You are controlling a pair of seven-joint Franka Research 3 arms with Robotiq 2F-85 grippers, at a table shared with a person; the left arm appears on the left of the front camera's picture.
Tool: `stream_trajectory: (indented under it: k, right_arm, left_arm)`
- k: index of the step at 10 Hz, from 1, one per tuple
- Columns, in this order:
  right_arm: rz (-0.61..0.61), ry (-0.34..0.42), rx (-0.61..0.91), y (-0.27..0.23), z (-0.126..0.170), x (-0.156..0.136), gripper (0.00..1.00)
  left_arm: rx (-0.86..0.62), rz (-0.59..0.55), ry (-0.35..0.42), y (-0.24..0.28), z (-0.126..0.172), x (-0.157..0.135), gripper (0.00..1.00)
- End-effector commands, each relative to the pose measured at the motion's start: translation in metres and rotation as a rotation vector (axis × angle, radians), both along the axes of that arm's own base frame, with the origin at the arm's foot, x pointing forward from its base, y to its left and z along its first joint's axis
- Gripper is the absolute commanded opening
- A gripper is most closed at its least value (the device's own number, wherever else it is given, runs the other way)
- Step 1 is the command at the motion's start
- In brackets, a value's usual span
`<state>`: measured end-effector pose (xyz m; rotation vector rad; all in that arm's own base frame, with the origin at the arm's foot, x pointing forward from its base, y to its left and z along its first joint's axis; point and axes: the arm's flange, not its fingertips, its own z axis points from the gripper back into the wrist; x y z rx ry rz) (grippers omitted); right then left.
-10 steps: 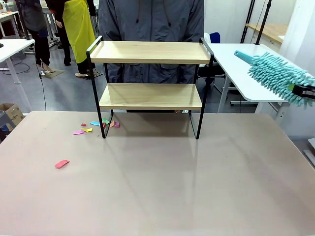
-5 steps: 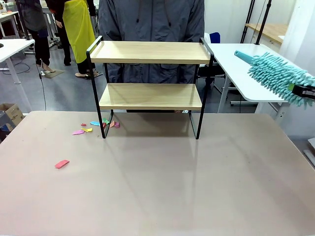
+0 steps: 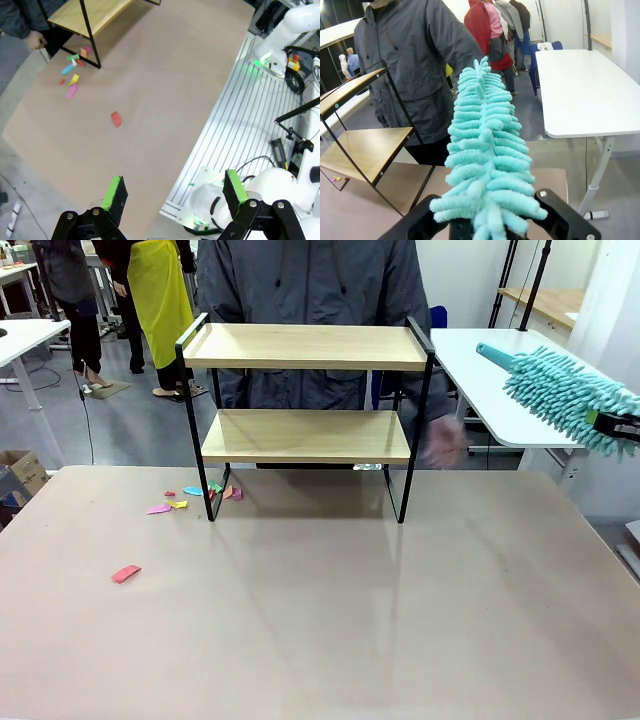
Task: Clean the shelf.
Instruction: Hand the Duster back to the human.
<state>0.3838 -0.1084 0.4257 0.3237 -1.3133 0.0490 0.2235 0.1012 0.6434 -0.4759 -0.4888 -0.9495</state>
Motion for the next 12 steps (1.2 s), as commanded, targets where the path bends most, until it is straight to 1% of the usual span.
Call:
stream_trajectory:
  k: [1, 12]
  right_arm:
    - [-0.001, 0.0, 0.013, 0.0003, 0.0011, 0.0003, 0.17]
    - [-0.001, 0.0, 0.013, 0.0003, 0.0011, 0.0003, 0.17]
  left_arm:
    - [-0.012, -0.003, -0.013, -0.0016, 0.0015, 0.0, 1.0]
    - [-0.012, -0.003, -0.013, -0.0016, 0.0015, 0.0, 1.0]
